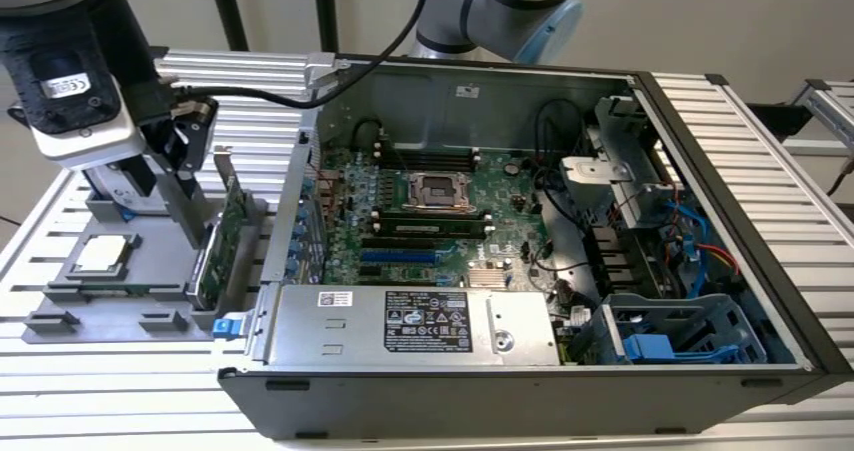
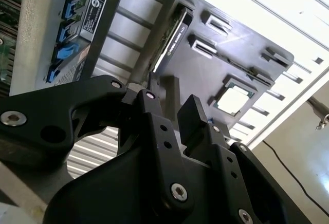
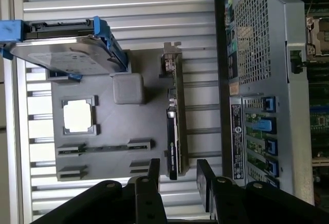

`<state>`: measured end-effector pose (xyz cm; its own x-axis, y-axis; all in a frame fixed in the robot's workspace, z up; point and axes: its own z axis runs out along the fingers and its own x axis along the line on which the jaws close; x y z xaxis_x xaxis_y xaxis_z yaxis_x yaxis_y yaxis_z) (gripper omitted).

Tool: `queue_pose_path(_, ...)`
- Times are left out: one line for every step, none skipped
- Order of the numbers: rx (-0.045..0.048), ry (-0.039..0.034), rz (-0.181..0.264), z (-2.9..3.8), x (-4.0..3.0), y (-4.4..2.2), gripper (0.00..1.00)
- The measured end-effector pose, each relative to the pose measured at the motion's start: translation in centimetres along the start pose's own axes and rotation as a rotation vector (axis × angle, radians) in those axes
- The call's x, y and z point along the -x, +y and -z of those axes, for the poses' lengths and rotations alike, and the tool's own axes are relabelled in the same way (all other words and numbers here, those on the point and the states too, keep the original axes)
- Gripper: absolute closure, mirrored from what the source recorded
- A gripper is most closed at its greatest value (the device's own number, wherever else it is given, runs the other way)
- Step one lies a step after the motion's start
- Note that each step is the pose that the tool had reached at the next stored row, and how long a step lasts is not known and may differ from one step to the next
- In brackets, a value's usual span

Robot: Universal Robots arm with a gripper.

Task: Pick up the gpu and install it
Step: 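Pick up the gpu and move the gpu toward the slot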

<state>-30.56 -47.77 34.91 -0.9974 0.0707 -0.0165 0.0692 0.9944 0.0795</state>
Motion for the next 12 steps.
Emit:
queue_pose_path(0.0000, 0.0000, 0.000, -0.06, 0.00, -0.01, 0.00)
queue_pose_path(0.0000, 0.0000, 0.000, -0.13, 0.00, -0.01, 0.00)
queue_pose_path(0.0001, 0.0000, 0.000, -0.19, 0.00, -0.02, 0.00)
queue_pose_path(0.0000, 0.0000, 0.000, -0.25, 0.00, -0.02, 0.00)
queue_pose_path(0.0001, 0.0000, 0.000, -0.30, 0.00, -0.02, 0.00)
queue_pose_path(0.0000, 0.0000, 0.000, -0.36, 0.00, -0.03, 0.00)
queue_pose_path(0.0000, 0.0001, 0.000, -0.41, -0.01, -0.04, 0.00)
queue_pose_path(0.0000, 0.0000, 0.000, -0.47, -0.01, -0.04, 0.00)
queue_pose_path(0.0000, 0.0000, 0.000, -0.52, -0.01, -0.04, 0.00)
queue_pose_path(-0.0001, 0.0001, 0.000, -0.56, -0.01, -0.04, 0.00)
queue_pose_path(0.0000, 0.0000, 0.000, -0.60, -0.01, -0.05, 0.00)
queue_pose_path(0.0000, 0.0001, 0.000, -0.65, -0.01, -0.05, 0.00)
